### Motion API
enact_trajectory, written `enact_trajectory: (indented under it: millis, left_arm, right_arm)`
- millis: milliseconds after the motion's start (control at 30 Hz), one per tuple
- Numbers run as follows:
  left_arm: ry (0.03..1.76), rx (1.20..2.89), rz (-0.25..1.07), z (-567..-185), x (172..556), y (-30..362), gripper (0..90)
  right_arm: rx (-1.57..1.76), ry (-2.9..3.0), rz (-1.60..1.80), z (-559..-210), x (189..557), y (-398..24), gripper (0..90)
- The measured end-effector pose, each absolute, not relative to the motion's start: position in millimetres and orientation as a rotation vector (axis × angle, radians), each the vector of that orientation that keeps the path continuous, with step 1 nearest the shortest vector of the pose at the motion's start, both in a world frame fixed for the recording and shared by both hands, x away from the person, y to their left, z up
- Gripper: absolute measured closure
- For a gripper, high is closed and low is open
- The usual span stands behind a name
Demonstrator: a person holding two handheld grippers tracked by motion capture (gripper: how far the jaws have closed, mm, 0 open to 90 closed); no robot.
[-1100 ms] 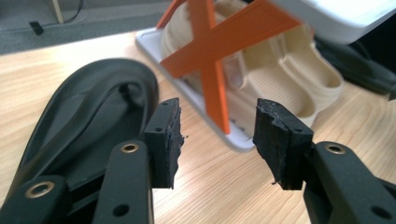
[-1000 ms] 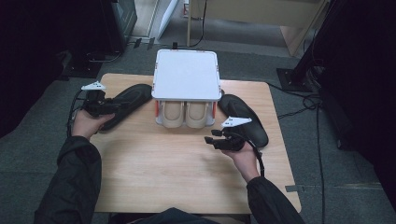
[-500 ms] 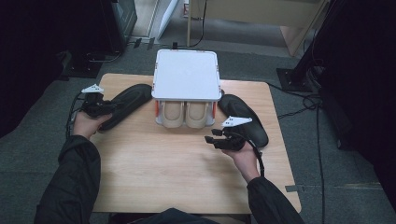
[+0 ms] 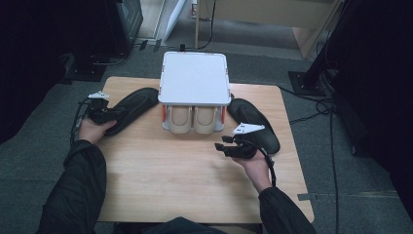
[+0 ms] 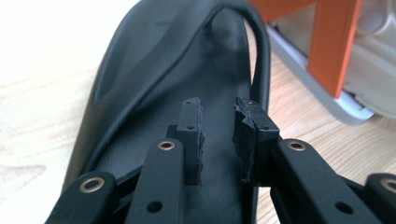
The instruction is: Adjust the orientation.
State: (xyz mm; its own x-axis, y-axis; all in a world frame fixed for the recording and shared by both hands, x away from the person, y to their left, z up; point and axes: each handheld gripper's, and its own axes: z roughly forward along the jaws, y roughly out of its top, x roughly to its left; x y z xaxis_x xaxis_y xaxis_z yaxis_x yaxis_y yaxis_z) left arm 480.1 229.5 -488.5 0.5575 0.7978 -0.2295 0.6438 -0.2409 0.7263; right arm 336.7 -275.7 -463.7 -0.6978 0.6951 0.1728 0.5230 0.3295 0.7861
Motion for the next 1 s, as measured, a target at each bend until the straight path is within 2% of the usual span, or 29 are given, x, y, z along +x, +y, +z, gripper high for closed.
enact_trajectory:
  millis: [1000]
  left_arm:
    - [1.133, 2.028, 0.152, -488.4, 462.4, 199.8, 72.6]
  right_arm:
    - [1.068, 2.459, 1.313, -464.7, 341.7, -259.0, 52.2]
